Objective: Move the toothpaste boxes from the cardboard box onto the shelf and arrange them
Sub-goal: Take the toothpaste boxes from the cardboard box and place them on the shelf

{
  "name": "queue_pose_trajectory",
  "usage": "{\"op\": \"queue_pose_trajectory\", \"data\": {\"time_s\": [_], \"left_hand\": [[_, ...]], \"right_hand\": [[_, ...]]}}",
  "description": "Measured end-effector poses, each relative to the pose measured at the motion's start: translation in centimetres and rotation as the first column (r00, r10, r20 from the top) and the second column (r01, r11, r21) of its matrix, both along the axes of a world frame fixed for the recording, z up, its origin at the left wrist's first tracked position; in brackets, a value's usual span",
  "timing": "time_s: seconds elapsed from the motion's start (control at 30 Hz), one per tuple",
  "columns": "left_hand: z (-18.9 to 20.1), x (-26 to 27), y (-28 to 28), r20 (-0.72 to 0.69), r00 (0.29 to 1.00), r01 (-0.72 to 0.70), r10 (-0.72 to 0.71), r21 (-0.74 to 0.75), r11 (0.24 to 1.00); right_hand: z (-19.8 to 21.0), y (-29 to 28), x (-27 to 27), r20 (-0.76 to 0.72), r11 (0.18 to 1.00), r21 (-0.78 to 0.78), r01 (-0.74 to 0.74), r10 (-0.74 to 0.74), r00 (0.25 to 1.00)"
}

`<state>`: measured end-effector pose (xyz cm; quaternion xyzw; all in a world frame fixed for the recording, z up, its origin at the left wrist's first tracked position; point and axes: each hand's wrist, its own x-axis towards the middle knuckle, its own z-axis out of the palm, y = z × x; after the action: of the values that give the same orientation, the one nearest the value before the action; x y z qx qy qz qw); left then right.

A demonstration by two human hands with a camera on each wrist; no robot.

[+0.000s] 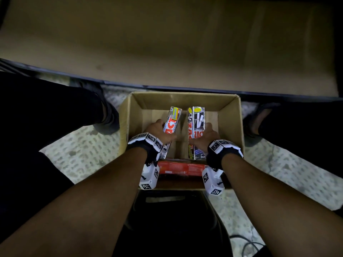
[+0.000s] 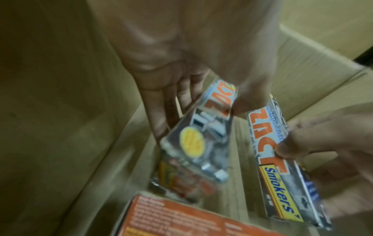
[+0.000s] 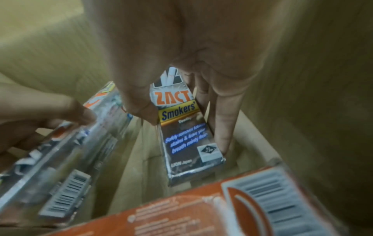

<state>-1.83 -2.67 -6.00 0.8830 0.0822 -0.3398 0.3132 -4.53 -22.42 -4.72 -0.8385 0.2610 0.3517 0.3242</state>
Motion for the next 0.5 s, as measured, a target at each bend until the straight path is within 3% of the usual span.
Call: {"op": "queue_pose_trajectory", "data": {"time_s": [0.5], "left_hand": [[10.1,-0.9,-1.8,0.27,0.963,0.008,0.002,-0.035,0.999]], "right_hand": [[9.8,0.4,-2.3,0.204,0.995,0.081,0.064,-0.08,0.976]]}}
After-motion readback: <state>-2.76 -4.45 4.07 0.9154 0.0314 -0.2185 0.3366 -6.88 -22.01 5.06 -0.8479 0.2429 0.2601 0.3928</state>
